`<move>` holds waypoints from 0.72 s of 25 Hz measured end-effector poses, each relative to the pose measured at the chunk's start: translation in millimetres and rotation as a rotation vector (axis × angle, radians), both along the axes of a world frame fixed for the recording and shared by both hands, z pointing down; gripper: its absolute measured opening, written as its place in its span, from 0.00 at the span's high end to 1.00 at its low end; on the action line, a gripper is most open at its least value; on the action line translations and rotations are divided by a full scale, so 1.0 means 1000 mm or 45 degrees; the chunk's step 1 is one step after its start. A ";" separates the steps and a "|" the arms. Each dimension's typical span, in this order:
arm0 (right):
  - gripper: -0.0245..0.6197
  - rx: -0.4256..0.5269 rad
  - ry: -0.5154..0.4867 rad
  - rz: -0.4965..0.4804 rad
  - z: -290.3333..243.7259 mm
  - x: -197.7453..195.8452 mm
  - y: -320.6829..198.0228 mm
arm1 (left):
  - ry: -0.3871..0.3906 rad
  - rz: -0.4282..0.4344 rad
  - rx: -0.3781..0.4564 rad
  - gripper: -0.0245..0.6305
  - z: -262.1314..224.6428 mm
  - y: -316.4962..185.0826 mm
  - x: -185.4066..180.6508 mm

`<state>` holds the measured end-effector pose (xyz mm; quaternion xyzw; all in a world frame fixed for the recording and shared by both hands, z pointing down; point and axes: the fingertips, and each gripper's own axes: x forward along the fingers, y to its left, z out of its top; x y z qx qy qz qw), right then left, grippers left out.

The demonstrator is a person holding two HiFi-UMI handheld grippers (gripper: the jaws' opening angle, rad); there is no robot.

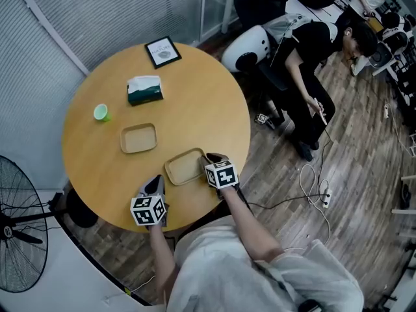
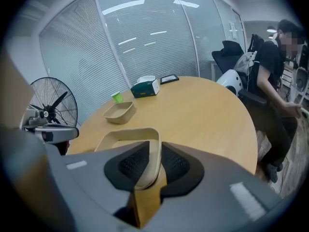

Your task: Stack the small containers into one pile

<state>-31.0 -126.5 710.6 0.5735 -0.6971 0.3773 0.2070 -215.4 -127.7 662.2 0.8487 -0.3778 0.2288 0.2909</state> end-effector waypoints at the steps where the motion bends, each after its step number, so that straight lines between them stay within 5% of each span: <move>1: 0.84 0.002 0.002 0.003 -0.001 0.001 0.000 | -0.001 0.003 -0.001 0.96 0.000 0.000 0.000; 18: 0.85 0.087 0.024 -0.090 -0.027 -0.023 -0.015 | -0.013 0.058 0.018 0.96 -0.004 -0.011 0.011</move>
